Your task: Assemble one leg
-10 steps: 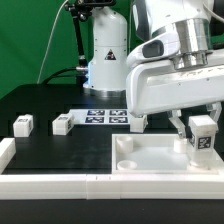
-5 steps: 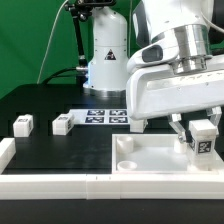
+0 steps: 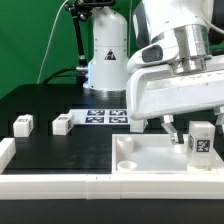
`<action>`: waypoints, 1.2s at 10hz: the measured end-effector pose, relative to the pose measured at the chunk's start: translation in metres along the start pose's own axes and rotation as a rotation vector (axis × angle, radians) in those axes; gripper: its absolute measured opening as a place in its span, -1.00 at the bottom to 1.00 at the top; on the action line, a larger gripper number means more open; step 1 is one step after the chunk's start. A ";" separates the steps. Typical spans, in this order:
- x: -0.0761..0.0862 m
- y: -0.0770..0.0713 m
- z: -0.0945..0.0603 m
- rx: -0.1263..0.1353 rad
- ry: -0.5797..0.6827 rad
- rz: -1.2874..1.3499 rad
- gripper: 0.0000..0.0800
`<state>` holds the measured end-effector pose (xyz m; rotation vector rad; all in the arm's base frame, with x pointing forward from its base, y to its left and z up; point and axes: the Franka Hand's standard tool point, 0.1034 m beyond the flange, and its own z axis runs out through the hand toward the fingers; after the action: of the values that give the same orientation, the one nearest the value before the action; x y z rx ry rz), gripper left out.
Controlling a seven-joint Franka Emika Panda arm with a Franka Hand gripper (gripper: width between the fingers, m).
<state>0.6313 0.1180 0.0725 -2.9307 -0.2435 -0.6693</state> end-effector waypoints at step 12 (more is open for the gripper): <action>0.000 -0.006 -0.016 0.018 -0.099 -0.006 0.62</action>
Offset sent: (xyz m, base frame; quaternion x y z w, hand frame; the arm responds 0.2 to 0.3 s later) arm 0.0000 0.0000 0.0000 0.0000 0.0000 0.0000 1.0000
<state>0.6240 0.1215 0.0872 -2.9510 -0.2668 -0.5207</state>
